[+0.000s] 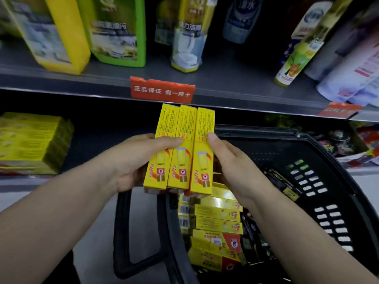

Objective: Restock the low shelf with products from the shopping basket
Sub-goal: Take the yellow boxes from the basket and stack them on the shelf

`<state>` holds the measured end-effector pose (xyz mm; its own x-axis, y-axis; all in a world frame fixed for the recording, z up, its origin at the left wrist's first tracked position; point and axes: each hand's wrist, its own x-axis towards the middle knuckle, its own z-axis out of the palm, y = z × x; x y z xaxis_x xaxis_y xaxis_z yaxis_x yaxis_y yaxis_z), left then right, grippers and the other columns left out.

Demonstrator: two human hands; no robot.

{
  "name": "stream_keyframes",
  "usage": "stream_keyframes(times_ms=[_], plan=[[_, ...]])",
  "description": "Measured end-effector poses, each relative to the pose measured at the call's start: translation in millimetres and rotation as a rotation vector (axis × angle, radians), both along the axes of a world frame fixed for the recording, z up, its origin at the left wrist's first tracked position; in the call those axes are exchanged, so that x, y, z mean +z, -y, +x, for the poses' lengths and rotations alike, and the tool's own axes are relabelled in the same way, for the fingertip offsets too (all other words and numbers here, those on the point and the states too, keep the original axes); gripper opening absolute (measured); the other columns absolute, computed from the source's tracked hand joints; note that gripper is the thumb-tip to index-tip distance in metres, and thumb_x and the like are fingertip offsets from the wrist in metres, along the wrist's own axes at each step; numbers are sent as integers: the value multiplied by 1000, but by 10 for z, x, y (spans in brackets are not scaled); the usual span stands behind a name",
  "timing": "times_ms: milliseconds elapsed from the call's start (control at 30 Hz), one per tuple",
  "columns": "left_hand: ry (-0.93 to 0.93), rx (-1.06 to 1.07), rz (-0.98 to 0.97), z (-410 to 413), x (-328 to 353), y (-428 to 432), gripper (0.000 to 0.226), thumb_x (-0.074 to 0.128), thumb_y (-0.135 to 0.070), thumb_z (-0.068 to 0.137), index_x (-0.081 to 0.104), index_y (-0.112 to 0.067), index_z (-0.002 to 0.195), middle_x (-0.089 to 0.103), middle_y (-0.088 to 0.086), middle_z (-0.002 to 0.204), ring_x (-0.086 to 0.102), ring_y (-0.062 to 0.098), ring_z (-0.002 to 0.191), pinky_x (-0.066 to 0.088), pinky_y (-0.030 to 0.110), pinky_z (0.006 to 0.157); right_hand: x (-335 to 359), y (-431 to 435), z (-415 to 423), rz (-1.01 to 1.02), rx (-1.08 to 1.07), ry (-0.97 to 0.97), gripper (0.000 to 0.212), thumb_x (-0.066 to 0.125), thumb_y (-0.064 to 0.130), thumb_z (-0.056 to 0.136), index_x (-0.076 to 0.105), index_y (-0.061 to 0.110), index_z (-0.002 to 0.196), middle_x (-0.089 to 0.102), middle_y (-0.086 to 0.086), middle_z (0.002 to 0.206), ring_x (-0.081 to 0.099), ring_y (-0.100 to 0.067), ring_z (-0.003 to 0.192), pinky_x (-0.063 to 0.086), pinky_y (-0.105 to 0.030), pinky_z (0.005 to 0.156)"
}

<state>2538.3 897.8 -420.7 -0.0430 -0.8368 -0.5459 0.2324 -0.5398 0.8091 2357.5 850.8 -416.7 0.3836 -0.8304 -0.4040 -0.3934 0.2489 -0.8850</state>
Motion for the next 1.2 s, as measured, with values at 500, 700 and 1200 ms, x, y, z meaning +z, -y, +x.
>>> stream_keyframes(times_ms=[500,700,1200], plan=[[42,135,123,1486,-230,-447,26,66,-30,72,74,-10,58,69,14,60,64,25,41,46,25,33,-96,270,1436,257,340,-2,25,60,37,87,50,24,105,71,2,81,69,-14,61,53,-21,53],[214,399,192,2248,-768,-763,33,67,-28,83,59,-2,102,71,23,78,68,32,58,55,39,51,-399,431,2004,161,379,-49,26,67,41,78,59,20,92,71,1,78,67,-7,69,53,-19,62],[192,1014,213,3110,-1293,-1117,35,77,-18,74,61,-1,100,69,18,88,69,30,65,53,36,49,-1449,594,3782,-252,354,-46,28,62,26,89,51,27,115,58,0,109,54,-14,96,42,-23,82]])
